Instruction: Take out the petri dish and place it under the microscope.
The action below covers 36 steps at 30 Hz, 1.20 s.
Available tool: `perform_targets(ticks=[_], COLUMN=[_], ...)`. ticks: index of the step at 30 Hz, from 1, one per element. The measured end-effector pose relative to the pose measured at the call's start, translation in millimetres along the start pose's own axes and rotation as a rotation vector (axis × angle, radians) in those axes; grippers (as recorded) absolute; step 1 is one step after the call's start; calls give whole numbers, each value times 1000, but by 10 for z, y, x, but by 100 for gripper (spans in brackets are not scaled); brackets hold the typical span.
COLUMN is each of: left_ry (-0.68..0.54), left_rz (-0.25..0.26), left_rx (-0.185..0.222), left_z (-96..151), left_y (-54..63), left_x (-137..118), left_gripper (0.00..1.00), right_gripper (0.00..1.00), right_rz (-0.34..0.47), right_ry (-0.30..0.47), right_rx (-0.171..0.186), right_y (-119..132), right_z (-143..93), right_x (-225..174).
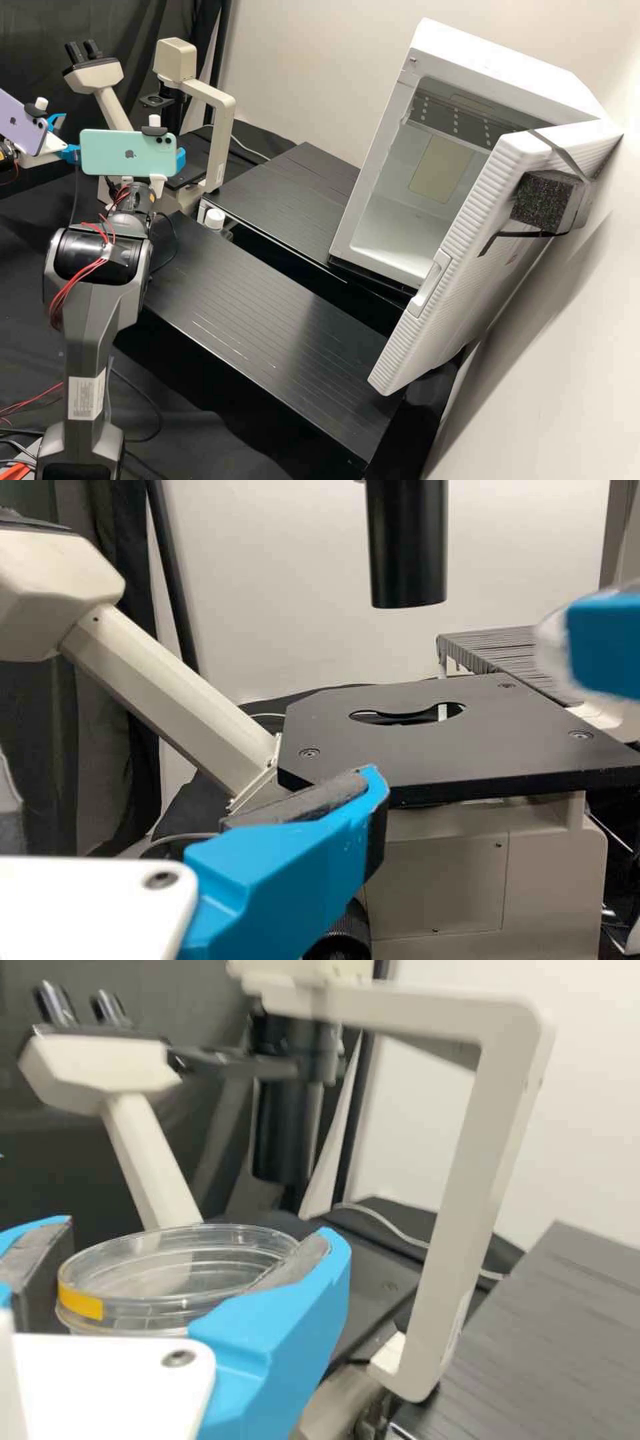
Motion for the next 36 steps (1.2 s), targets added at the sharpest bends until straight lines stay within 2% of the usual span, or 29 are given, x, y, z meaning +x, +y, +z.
perform_targets(ticks=[6, 12, 17, 21, 25, 36], left_ry=[0, 0, 0, 0, 0, 0], left_rz=[0, 0, 0, 0, 0, 0], left_rx=[0, 0, 0, 0, 0, 0], left_z=[0, 0, 0, 0, 0, 0], left_y=[0, 0, 0, 0, 0, 0], left_x=[0, 0, 0, 0, 0, 0], left_gripper=[100, 100, 100, 100, 100, 100], right_gripper=[0, 0, 0, 0, 0, 0], right_rz=[-11, -8, -37, -56, -78, -64], right_ry=[-23, -37, -60, -89, -110, -122], right_rx=[9, 38, 38, 70, 80, 105], right_y=[41, 89, 37, -9, -53, -47], right_z=[17, 18, 63, 112, 150, 170], right_x=[242, 488, 695, 824, 953, 1176])
